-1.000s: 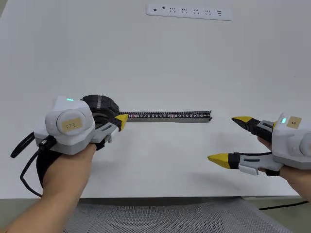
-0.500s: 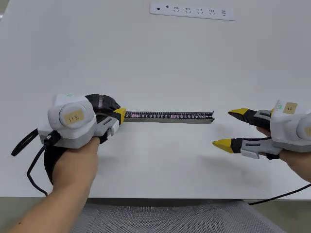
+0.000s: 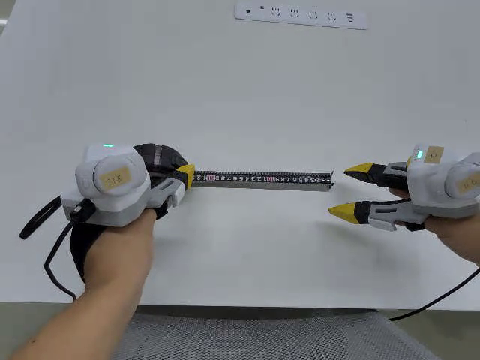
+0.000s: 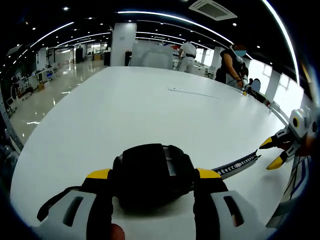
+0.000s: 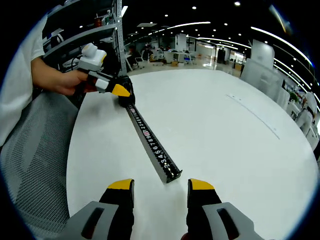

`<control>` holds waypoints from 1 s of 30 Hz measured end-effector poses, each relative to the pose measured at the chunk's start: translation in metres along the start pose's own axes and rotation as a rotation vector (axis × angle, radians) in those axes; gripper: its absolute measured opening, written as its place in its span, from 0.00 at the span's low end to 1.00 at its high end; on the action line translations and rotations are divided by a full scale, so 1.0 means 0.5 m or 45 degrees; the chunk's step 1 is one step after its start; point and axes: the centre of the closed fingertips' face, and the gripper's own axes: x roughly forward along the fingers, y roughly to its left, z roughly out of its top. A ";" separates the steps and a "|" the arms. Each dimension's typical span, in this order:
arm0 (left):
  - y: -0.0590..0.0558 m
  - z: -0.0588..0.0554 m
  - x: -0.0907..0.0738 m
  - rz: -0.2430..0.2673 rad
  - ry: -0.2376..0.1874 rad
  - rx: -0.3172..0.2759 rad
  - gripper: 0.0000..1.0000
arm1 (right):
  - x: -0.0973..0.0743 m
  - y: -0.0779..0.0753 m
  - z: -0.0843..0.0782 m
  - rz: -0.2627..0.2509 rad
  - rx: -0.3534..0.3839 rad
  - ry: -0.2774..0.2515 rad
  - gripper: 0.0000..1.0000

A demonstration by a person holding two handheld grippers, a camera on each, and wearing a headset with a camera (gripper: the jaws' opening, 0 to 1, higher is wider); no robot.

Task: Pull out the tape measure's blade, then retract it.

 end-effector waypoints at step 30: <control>0.001 -0.005 0.007 -0.005 0.019 0.004 0.62 | 0.052 -0.026 -0.005 0.142 -0.192 0.074 0.15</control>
